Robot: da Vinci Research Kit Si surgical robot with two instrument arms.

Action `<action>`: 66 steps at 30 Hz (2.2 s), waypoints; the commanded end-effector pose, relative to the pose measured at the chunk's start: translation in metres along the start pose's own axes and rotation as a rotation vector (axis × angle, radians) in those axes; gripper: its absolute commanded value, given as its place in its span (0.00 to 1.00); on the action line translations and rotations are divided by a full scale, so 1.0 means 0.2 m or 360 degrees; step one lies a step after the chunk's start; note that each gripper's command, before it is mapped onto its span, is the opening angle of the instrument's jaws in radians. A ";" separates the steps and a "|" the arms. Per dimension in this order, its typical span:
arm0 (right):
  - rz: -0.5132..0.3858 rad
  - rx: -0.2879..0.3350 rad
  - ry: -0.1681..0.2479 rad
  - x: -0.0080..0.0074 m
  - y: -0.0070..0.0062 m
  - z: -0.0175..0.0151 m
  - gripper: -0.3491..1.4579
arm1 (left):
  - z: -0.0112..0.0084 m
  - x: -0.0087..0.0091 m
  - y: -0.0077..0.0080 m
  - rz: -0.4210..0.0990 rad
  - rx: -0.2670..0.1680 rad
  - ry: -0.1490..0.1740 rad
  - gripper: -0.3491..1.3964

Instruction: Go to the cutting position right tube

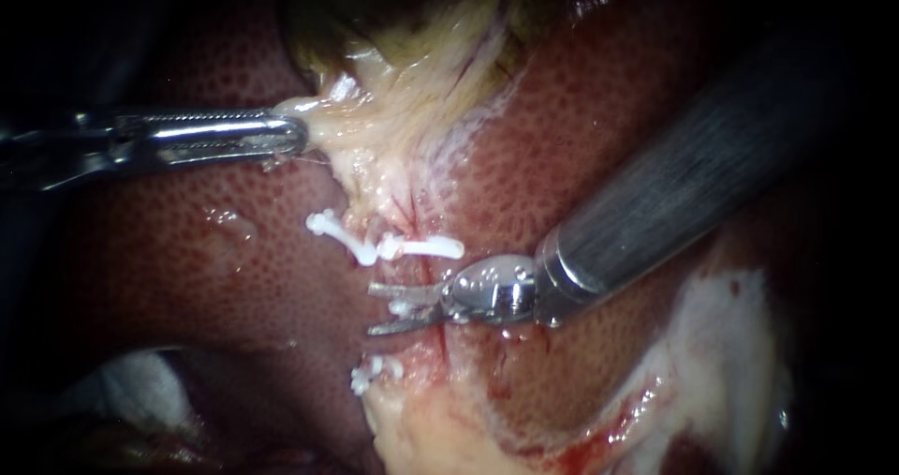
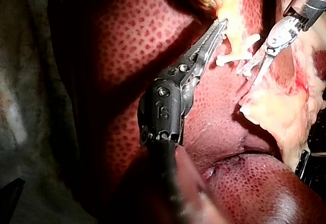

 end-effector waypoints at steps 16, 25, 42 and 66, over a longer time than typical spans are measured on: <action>-0.0004 0.0029 0.0002 0.000 -0.005 -0.003 0.51 | 0.000 0.000 0.000 0.0000 0.0000 0.0000 0.00; 0.0002 0.0059 0.0003 -0.001 -0.006 -0.023 0.50 | -0.001 0.000 0.000 0.0001 -0.0002 0.0000 0.00; 0.0164 0.0139 0.0036 -0.006 0.000 -0.042 0.74 | -0.001 0.000 0.000 0.0001 -0.0003 -0.0001 0.00; 0.0376 0.0348 0.0132 -0.009 0.004 -0.022 0.74 | -0.001 0.000 0.000 0.0001 -0.0002 -0.0001 0.00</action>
